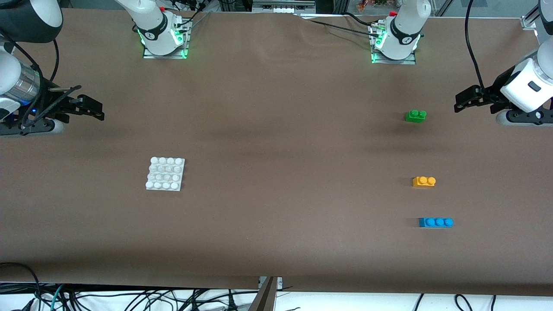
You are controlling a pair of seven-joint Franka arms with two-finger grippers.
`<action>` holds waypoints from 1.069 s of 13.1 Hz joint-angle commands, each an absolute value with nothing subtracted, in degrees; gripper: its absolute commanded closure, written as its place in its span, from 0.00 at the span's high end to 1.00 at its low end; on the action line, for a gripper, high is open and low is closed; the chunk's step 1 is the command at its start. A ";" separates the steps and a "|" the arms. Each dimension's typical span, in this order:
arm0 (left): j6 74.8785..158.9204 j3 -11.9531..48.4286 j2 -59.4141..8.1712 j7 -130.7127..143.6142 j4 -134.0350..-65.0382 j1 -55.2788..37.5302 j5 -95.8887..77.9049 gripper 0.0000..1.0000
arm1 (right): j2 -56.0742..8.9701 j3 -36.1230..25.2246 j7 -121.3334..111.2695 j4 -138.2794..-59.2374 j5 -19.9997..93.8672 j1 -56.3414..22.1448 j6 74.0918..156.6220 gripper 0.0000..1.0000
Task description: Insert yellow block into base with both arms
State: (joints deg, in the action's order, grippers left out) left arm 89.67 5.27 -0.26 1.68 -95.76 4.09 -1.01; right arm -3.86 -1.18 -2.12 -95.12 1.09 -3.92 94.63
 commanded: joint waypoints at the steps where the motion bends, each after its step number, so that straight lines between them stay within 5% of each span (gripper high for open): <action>1: 88.51 5.36 -0.70 1.58 -94.48 4.22 -1.67 1.00 | -4.13 -0.35 -2.37 -94.66 0.88 -3.08 94.92 1.00; 14: 88.77 5.27 -0.97 1.50 -94.48 4.22 -1.76 1.00 | -6.50 -0.44 -1.76 -105.37 1.14 -3.08 106.25 1.00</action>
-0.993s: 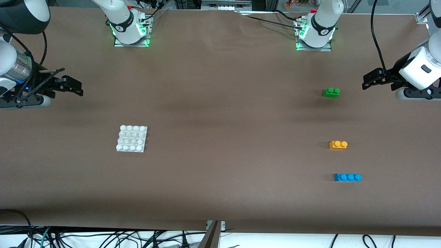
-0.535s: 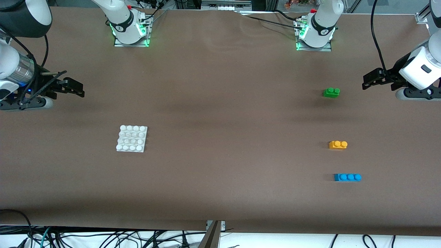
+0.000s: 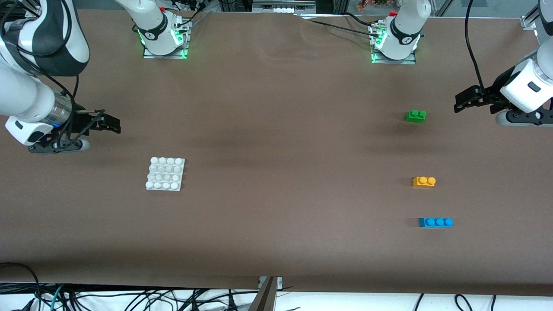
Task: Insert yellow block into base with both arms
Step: 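Move the right gripper down to the white base plate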
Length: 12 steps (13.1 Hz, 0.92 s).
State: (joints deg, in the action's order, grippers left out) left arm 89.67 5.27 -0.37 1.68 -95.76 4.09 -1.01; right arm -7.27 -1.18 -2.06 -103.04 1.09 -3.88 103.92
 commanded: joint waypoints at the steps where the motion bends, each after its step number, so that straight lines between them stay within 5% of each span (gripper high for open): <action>1: 88.77 5.27 -0.97 1.49 -94.48 4.22 -1.76 1.00 | -6.94 -0.44 -1.76 -106.69 1.23 -2.99 108.52 1.00; 12: 88.77 5.27 -1.32 1.58 -94.48 4.31 -1.85 1.00 | -24.25 -0.09 0.96 -109.34 1.85 -3.25 132.53 1.00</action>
